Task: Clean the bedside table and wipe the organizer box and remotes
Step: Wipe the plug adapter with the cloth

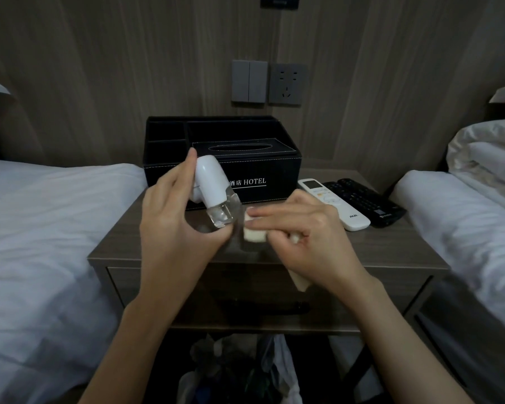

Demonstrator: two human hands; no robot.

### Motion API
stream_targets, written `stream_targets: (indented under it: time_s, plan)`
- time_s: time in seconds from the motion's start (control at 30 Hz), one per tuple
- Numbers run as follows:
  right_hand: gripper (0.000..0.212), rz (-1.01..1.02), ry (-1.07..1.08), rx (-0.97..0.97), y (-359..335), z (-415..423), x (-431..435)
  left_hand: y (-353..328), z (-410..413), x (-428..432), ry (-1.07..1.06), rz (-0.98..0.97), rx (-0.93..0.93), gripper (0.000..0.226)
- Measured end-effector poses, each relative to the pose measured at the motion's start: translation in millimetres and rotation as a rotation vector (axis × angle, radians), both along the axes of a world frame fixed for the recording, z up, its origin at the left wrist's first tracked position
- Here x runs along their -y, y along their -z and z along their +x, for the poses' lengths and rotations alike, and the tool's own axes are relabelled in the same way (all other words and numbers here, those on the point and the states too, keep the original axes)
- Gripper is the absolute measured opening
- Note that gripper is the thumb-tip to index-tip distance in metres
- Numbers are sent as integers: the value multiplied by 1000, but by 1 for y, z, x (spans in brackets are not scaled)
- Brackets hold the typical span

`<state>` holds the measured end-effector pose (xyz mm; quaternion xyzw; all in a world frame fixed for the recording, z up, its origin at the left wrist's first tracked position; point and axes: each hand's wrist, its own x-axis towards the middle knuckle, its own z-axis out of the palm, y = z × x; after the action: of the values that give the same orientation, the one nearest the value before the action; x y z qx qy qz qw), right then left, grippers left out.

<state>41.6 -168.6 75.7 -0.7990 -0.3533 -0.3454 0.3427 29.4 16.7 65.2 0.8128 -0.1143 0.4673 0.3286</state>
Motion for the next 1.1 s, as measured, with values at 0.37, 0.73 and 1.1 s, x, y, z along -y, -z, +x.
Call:
stream_targets:
  time_s: [0.37,0.73,1.1]
  plan:
    - [32,366,-59,-528,-19,-7,-11,-1,-1,19,78,189,21,81]
    - [44,452,-217,-764,-24,-9,-3,-7,-4,21,176,161,64,81]
    - [41,436,-327,-845,-22,-8,-3,-12,-7,2,359,88,-96,80]
